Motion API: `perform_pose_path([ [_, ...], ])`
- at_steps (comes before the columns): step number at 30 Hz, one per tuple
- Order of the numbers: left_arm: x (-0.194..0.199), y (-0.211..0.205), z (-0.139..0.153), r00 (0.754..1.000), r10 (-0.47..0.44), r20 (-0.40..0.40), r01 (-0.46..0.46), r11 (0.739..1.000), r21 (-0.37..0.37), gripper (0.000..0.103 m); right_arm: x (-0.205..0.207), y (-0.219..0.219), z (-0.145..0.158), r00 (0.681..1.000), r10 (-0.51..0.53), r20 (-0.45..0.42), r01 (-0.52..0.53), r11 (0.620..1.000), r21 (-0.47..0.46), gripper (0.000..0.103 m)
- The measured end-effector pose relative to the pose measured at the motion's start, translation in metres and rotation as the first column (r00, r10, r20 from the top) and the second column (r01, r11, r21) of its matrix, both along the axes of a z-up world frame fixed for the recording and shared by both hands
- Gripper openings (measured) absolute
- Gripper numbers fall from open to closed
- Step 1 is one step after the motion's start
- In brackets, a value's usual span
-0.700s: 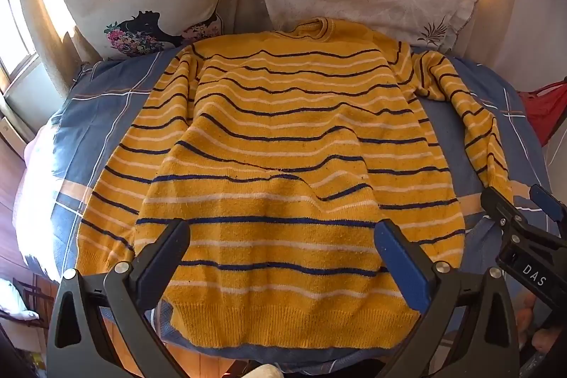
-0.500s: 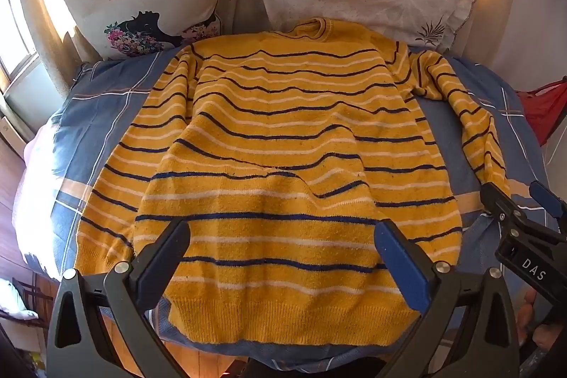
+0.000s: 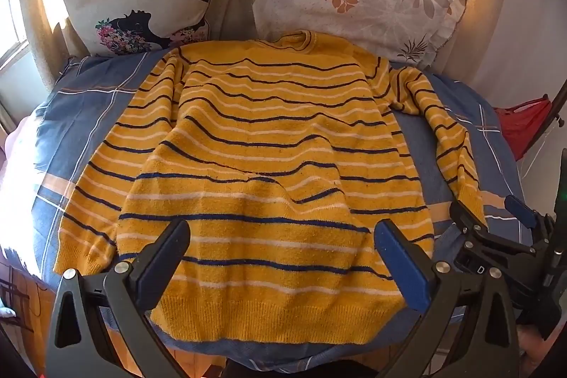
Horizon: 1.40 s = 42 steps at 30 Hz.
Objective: Fold small clothes
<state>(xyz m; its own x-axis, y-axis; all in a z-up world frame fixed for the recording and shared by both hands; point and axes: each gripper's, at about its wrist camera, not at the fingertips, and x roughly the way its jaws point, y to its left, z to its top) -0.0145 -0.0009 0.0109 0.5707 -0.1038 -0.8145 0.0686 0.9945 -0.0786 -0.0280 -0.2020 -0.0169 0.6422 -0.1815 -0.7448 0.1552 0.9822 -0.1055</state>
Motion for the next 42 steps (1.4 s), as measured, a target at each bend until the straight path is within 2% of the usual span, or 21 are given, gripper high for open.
perform_pose_path([
  [10, -0.008, 0.006, -0.006, 1.0, 0.016, -0.027, -0.015, 0.999, 0.03, 0.103, -0.007, 0.016, -0.004, 0.998, 0.06, -0.006, -0.06, 0.997, -0.04, 0.102],
  [14, -0.011, 0.017, -0.004, 0.999, 0.028, -0.016, -0.027, 0.999, 0.034, 0.103, -0.003, 0.022, -0.007, 0.997, 0.073, -0.019, -0.073, 0.997, 0.002, 0.102],
  [25, 0.014, 0.047, 0.005, 1.0, 0.027, 0.0, -0.027, 0.999, 0.032, 0.103, 0.02, 0.053, 0.003, 0.996, 0.09, 0.001, -0.09, 0.996, 0.027, 0.102],
  [42, 0.041, 0.071, -0.008, 0.997, -0.026, -0.079, 0.035, 0.993, 0.115, 0.103, 0.049, 0.078, -0.018, 0.996, 0.066, -0.063, -0.056, 0.989, 0.136, 0.102],
])
